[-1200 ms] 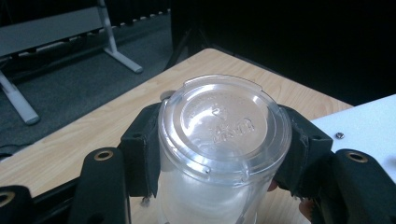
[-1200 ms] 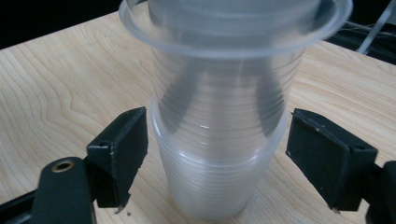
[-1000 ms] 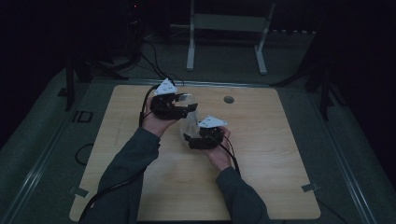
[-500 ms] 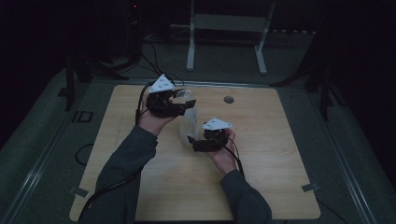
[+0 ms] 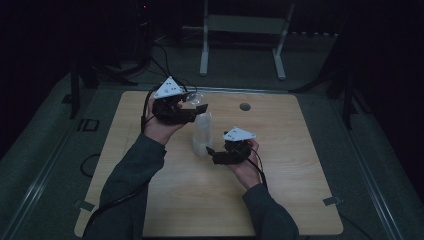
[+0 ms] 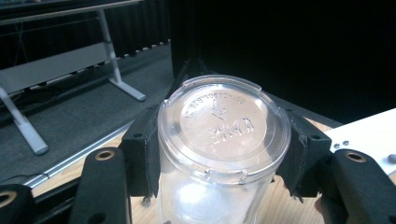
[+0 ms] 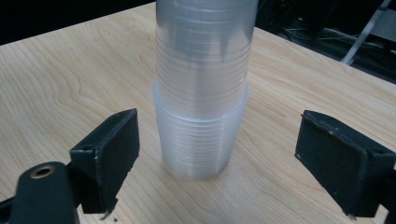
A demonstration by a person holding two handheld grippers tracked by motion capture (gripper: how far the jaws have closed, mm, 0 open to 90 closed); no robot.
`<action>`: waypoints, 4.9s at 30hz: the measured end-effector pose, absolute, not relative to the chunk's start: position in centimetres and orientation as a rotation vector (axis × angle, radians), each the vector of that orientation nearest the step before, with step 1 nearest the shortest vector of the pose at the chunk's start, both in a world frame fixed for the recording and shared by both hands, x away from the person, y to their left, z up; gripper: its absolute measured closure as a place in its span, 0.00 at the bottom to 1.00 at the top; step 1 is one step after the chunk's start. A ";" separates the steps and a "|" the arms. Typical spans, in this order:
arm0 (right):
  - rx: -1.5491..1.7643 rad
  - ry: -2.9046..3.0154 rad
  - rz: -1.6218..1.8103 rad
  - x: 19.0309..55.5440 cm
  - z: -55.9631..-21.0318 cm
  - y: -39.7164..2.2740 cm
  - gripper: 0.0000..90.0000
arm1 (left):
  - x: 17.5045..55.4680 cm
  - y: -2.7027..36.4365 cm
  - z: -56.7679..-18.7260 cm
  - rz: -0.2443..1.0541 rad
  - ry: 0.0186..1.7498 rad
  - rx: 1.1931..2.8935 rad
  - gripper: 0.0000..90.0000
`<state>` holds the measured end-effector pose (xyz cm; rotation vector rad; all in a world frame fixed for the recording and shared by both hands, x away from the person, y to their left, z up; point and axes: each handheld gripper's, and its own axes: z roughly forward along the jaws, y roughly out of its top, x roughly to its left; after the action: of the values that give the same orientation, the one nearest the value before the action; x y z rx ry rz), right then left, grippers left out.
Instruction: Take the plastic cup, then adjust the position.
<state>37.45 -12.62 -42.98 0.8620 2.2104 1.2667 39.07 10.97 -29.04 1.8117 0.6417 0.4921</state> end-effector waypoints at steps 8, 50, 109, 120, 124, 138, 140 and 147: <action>0.868 2.220 1.240 37.2 -43.1 -13.2 0.15 | 38.8 11.9 -28.8 0.500 0.651 1.795 0.45; 0.765 2.231 1.319 35.5 -40.9 -14.5 0.29 | 35.0 17.2 -30.6 0.475 0.664 1.751 0.45; 0.650 2.250 1.450 34.5 -39.7 -12.5 0.29 | 33.0 17.5 -36.0 0.377 0.581 1.753 0.45; 0.600 2.242 1.526 34.0 -39.0 -12.1 0.29 | 32.6 17.4 -35.9 0.360 0.546 1.758 0.45; 0.588 2.243 1.535 33.9 -39.0 -11.8 0.29 | 32.5 17.3 -35.9 0.355 0.540 1.755 0.45; 0.511 2.283 1.620 33.6 -38.9 -10.9 0.29 | 32.6 17.3 -35.9 0.291 0.492 1.745 0.45; 0.507 2.282 1.629 33.6 -38.9 -10.8 0.29 | 32.6 17.3 -35.9 0.289 0.492 1.745 0.45; 0.482 2.288 1.662 33.5 -39.1 -10.5 0.29 | 32.8 17.4 -36.1 0.253 0.486 1.730 0.45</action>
<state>33.52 -10.45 -39.06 0.4819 2.2876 1.6622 32.76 17.42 -36.06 1.7299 0.4864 0.2530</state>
